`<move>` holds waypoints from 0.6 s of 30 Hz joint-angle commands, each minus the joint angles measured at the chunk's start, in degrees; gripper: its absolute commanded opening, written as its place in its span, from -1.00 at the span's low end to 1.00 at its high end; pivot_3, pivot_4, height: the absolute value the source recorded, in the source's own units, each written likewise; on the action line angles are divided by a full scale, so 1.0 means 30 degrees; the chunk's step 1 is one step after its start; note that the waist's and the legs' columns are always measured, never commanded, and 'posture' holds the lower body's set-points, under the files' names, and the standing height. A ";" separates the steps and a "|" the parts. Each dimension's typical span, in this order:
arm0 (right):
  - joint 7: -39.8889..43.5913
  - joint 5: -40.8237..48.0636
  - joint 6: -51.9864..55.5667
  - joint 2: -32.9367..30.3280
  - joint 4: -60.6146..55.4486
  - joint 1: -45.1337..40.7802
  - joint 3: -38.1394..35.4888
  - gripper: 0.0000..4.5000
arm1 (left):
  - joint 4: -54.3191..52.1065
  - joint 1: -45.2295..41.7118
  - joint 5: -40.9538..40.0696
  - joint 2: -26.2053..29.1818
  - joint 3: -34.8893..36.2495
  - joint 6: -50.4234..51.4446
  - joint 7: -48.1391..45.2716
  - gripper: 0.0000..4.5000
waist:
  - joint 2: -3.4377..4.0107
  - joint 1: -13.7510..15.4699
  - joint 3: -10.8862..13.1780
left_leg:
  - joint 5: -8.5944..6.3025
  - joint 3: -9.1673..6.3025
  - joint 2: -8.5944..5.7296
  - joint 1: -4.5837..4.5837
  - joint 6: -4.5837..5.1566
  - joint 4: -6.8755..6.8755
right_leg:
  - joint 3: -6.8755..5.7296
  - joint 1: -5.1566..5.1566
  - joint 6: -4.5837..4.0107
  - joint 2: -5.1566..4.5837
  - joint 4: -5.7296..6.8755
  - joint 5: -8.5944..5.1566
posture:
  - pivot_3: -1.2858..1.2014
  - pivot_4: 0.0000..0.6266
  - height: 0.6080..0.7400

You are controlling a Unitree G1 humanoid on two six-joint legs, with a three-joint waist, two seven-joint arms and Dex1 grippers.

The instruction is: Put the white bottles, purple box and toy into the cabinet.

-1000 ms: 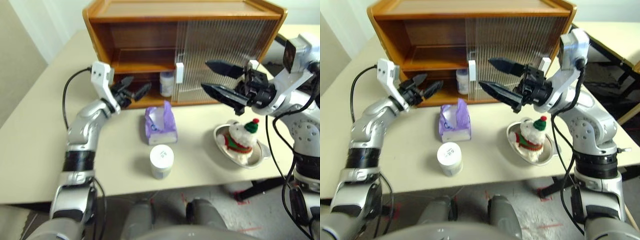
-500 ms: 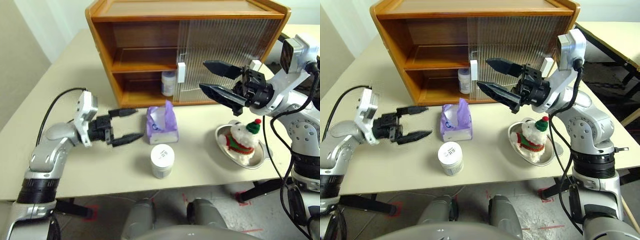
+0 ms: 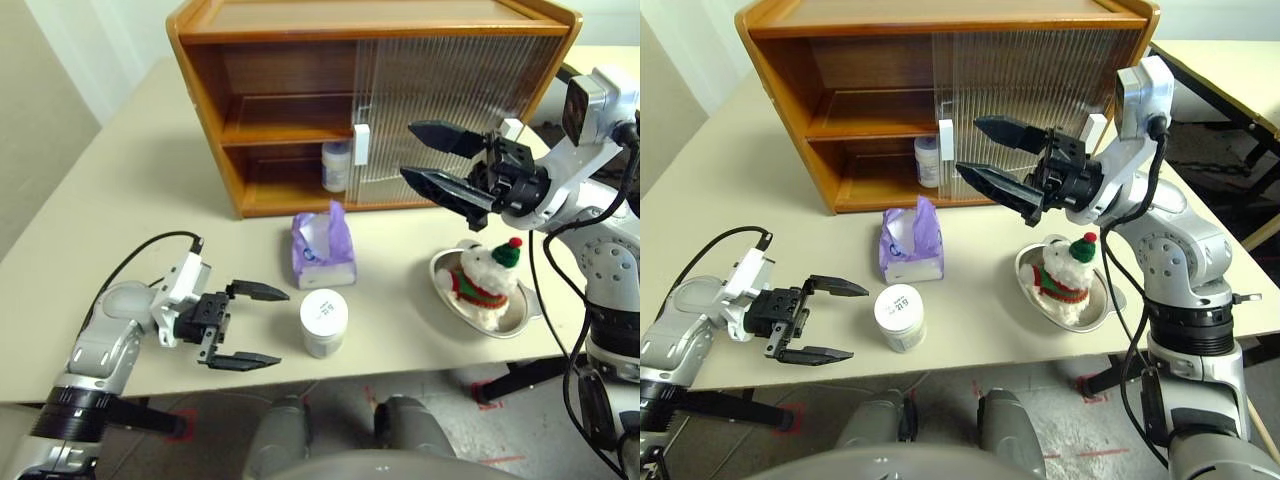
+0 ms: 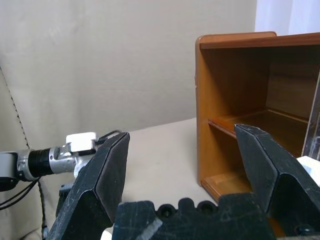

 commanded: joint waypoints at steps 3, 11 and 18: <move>-0.0057 0.0322 0.0270 -0.0242 -0.0400 -0.0242 -0.0230 1.00 | 0.1796 -0.0677 0.1392 -0.0858 -0.0859 -0.2899 0.0116 0.99 | 0.0006 -0.0001 -0.0001 | 0.0000 0.0004 -0.0001 0.0001 0.0000 0.0000 | -0.0002 -0.0001 0.0028 0.0001 0.0000 0.0017 | 0.03 -1.00 1.00; -0.0159 0.0373 0.0351 -0.0406 -0.0571 -0.0177 -0.0347 1.00 | 0.4080 -0.1700 0.1919 -0.2103 -0.1522 -0.4295 0.0577 0.99 | 0.0007 -0.0040 -0.0003 | 0.0035 0.0018 0.0001 0.0000 0.0061 0.0003 | 0.0000 -0.0003 0.0147 0.0021 0.0003 0.0080 | 0.02 -1.00 1.00; -0.0248 0.0380 0.0362 -0.0507 -0.0609 -0.0147 -0.0401 1.00 | 0.5096 -0.1871 0.2145 -0.2945 -0.2241 -0.4617 0.0713 0.99 | 0.0012 -0.0062 -0.0006 | 0.0042 0.0019 0.0009 -0.0003 0.0072 0.0001 | -0.0001 -0.0008 0.0149 0.0034 0.0005 0.0073 | 0.01 -1.00 1.00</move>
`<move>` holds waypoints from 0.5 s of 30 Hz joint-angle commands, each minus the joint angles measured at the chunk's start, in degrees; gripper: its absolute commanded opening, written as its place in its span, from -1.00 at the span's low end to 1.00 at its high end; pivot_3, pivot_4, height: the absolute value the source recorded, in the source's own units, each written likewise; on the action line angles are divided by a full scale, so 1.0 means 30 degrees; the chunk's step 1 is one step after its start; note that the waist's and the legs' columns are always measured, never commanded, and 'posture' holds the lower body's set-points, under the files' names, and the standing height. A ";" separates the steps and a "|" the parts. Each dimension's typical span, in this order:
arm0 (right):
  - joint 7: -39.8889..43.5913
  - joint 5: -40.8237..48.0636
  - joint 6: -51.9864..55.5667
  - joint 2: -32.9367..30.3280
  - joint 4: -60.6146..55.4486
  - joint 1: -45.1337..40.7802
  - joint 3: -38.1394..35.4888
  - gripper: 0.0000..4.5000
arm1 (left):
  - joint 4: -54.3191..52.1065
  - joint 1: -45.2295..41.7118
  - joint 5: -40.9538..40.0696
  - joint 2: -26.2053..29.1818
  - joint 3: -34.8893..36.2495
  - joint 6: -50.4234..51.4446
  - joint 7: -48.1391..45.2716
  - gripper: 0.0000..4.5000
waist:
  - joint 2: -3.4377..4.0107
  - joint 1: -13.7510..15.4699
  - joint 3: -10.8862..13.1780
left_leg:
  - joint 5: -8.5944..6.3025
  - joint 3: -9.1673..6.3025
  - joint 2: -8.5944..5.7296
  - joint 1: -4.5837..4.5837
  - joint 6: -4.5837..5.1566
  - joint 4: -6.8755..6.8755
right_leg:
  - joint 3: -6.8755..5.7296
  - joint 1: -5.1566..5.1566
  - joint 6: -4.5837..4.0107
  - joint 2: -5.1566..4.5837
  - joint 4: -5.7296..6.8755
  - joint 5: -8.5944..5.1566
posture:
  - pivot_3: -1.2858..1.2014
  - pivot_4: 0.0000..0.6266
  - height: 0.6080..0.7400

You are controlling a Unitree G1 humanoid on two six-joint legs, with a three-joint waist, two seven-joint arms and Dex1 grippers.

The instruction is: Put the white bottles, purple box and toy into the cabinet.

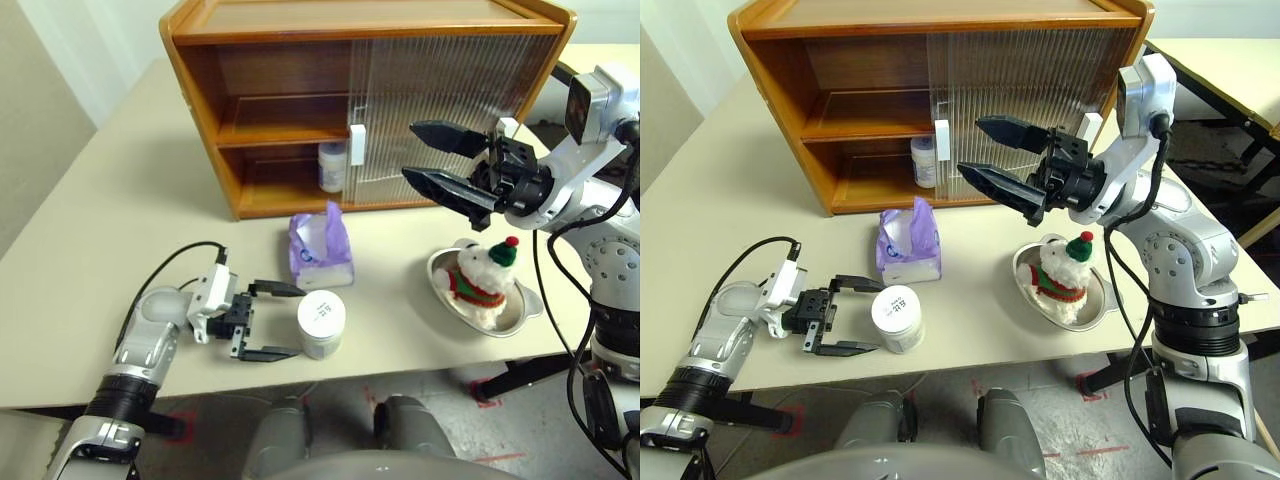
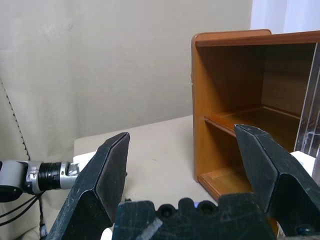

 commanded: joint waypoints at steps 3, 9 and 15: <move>-0.0145 0.0281 0.0117 -0.0254 -0.0494 -0.0035 -0.0417 1.00 | 0.1071 -0.0298 0.0554 -0.0663 -0.0593 -0.0502 0.0132 0.99 | -0.0001 0.0001 0.0000 | -0.0001 0.0001 0.0000 0.0000 0.0000 0.0002 | 0.0001 0.0002 0.0002 -0.0002 0.0000 0.0002 | 0.00 -1.00 1.00; -0.0269 0.0311 0.0133 -0.0372 -0.0642 0.0123 -0.0449 1.00 | 0.2553 -0.0856 0.0722 -0.1142 -0.0791 -0.1202 -0.0161 0.99 | 0.0000 -0.0014 -0.0002 | 0.0000 0.0002 0.0000 0.0000 0.0000 0.0004 | -0.0002 0.0002 0.0005 -0.0001 0.0001 0.0006 | 0.00 -1.00 1.00; -0.0354 0.0219 0.0118 -0.0297 -0.0758 0.0305 -0.0522 1.00 | 0.3474 -0.1393 0.0565 -0.1355 -0.0801 -0.1548 -0.0520 0.99 | 0.0001 -0.0033 -0.0003 | 0.0002 0.0006 -0.0002 0.0000 0.0004 0.0007 | 0.0000 0.0004 0.0008 0.0006 0.0000 0.0006 | -0.01 -1.00 1.00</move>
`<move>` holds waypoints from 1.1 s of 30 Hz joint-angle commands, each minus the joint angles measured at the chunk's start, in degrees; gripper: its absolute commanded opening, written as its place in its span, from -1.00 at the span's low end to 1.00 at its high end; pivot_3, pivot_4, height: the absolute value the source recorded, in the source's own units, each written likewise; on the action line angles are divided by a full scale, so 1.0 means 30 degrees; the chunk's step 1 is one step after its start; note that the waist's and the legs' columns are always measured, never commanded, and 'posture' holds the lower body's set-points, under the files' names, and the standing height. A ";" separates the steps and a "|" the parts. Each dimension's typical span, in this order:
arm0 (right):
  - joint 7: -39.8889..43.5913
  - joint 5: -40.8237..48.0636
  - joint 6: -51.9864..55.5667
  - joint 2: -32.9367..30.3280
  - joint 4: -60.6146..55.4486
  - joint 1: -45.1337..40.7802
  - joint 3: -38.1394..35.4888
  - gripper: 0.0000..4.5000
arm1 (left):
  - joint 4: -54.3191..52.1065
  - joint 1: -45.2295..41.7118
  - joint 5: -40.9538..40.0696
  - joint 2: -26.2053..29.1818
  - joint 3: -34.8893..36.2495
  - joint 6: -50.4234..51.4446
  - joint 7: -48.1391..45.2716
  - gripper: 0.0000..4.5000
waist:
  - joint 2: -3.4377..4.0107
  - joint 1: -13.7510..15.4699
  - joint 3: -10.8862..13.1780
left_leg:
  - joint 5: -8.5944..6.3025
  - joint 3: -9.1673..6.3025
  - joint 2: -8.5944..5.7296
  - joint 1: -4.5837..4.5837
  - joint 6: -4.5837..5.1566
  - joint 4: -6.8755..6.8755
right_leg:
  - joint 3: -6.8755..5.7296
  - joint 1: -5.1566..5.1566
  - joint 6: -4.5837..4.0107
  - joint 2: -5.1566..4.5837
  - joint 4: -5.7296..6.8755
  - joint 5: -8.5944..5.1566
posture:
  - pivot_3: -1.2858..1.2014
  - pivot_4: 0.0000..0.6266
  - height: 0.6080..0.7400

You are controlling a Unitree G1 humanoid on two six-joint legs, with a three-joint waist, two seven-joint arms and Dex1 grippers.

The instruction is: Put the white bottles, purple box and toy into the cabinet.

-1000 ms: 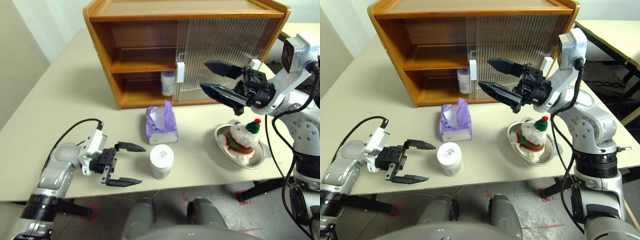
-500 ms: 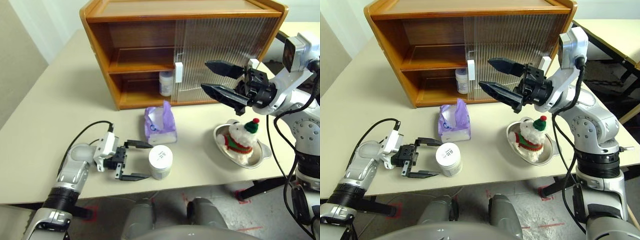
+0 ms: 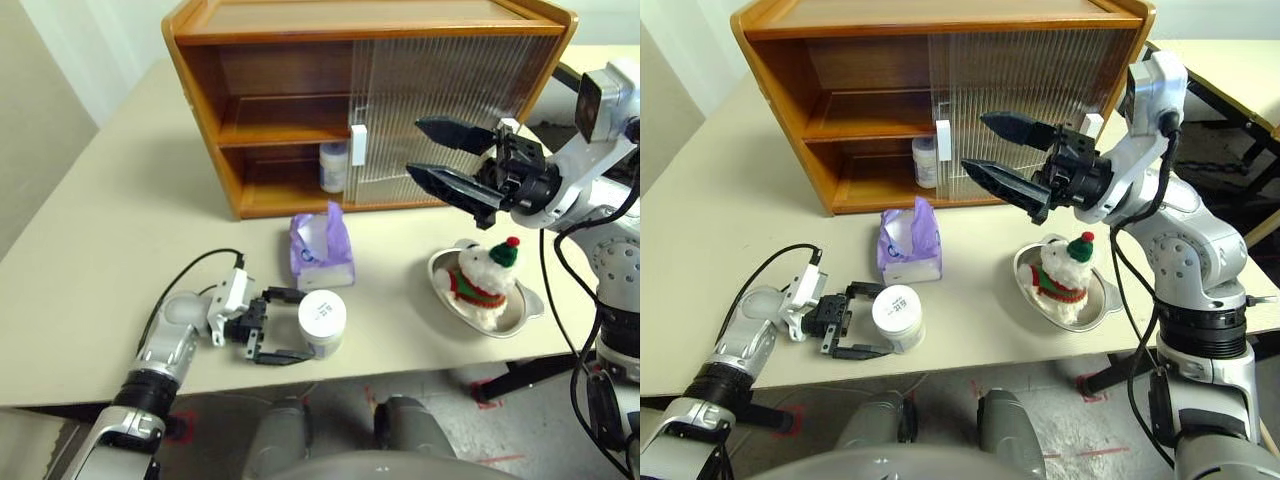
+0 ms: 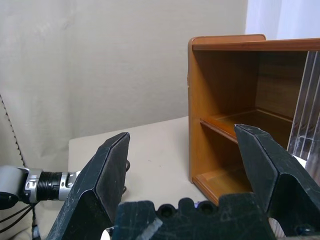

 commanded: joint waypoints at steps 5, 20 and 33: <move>-0.0084 0.0114 0.0016 -0.0058 -0.0364 0.0293 -0.0162 1.00 | -0.0443 -0.0147 -0.0285 -0.0118 -0.0025 0.0323 -0.0335 0.99 | 0.0001 -0.0019 0.0000 | 0.0001 0.0004 0.0001 0.0000 0.0001 0.0000 | 0.0002 0.0000 0.0000 0.0000 0.0001 0.0000 | -0.01 -1.00 1.00; -0.0080 0.0045 -0.0029 -0.0032 -0.0346 0.0304 -0.0152 1.00 | -0.3111 -0.0049 -0.0791 -0.0121 -0.0146 0.2951 0.0529 0.99 | 0.0001 -0.0052 0.0000 | 0.0002 0.0004 0.0000 0.0003 0.0003 0.0001 | 0.0002 0.0004 0.0011 0.0003 0.0001 -0.0004 | -0.01 -1.00 1.00; -0.0126 -0.0044 -0.0131 -0.0024 -0.0317 0.0312 -0.0182 1.00 | -0.4364 -0.0086 -0.1192 -0.0031 -0.0169 0.4798 0.0962 0.38 | 0.0000 -0.0161 0.0000 | 0.0003 0.0005 -0.0002 0.0003 0.0005 0.0007 | 0.0002 0.0007 0.0048 0.0004 0.0001 -0.0011 | -0.01 -1.00 1.00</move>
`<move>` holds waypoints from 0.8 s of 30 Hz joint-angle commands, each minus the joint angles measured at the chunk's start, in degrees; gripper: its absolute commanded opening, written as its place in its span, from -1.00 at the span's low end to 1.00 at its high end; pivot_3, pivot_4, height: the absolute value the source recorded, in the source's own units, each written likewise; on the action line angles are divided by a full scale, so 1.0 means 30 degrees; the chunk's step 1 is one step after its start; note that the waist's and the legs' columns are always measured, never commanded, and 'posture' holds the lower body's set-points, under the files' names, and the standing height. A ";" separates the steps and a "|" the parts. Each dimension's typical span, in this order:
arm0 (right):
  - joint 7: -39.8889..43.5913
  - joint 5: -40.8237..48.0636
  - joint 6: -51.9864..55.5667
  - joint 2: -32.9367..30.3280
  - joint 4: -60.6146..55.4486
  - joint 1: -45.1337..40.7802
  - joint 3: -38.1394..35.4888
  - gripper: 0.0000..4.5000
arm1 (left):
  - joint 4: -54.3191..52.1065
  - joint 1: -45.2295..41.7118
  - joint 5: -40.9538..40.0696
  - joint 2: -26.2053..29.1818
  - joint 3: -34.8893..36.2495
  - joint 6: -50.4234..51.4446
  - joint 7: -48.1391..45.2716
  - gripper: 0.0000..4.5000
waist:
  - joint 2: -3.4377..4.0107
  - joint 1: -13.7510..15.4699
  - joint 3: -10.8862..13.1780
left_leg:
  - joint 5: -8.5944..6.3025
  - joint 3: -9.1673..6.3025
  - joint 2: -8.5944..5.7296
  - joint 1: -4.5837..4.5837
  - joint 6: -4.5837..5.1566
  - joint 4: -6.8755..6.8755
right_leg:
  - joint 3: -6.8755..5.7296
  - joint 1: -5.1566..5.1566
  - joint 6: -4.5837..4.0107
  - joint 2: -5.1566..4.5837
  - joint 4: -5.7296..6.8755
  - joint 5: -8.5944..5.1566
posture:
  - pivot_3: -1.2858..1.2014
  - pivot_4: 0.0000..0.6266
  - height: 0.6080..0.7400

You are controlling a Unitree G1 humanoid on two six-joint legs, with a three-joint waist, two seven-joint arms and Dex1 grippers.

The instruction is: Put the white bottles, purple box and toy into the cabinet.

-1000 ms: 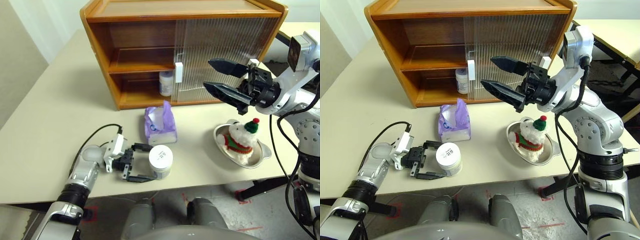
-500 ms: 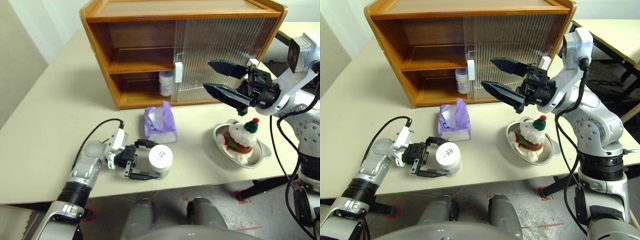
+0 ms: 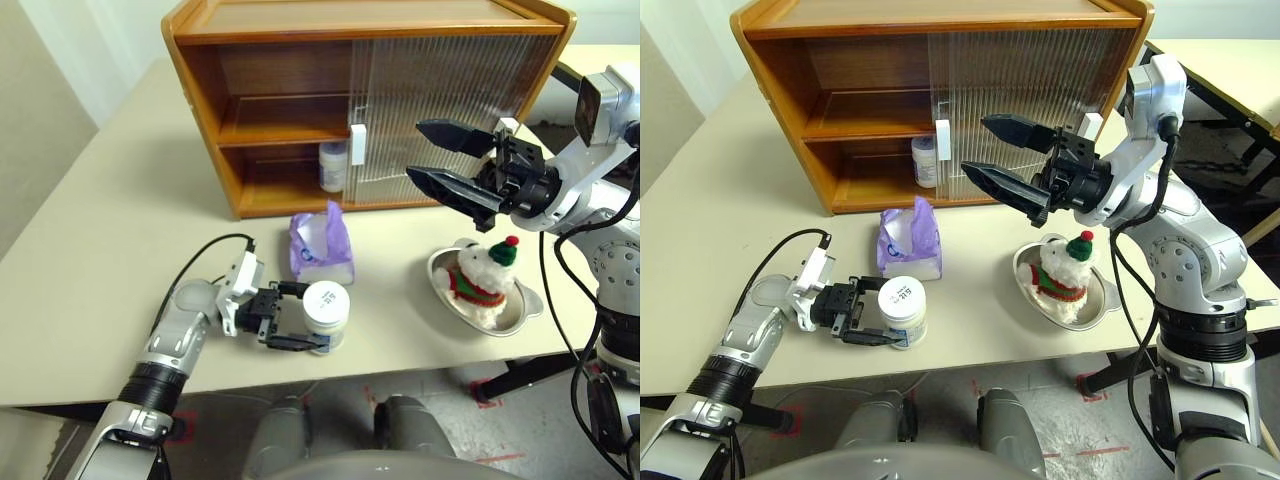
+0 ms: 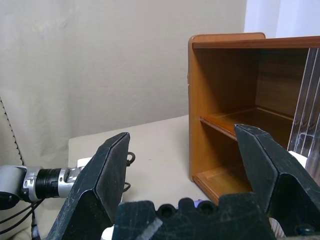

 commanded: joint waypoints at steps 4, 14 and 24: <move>0.0016 -0.0072 -0.0187 0.0010 0.0004 0.0019 -0.0094 1.00 | -0.1121 0.0094 -0.0586 0.0305 0.0282 0.1304 0.0283 0.38 | 0.0000 -0.0176 0.0000 | 0.0000 -0.0001 0.0000 0.0000 0.0001 -0.0001 | 0.0000 0.0001 0.0002 0.0000 0.0000 -0.0003 | 0.00 -1.00 1.00; 0.0223 -0.0285 -0.0284 0.0272 0.0310 -0.0245 0.0133 1.00 | -0.3637 -0.1836 -0.3463 0.0168 0.3368 0.6198 0.4397 0.38 | -0.0008 -0.0283 0.0005 | 0.0006 -0.0014 0.0000 -0.0003 0.0010 -0.0001 | 0.0004 0.0006 0.0033 0.0011 0.0004 -0.0010 | 0.02 -1.00 1.00; 0.0533 -0.0523 -0.0397 0.0661 0.0558 -0.0434 0.0325 1.00 | -0.1142 -0.4159 -0.2419 -0.0246 0.5781 0.7182 1.0121 0.38 | -0.0013 -0.0229 0.0004 | 0.0010 -0.0021 -0.0021 0.0007 0.0017 0.0000 | 0.0017 0.0027 0.0020 0.0023 0.0004 0.0007 | 0.03 -1.00 1.00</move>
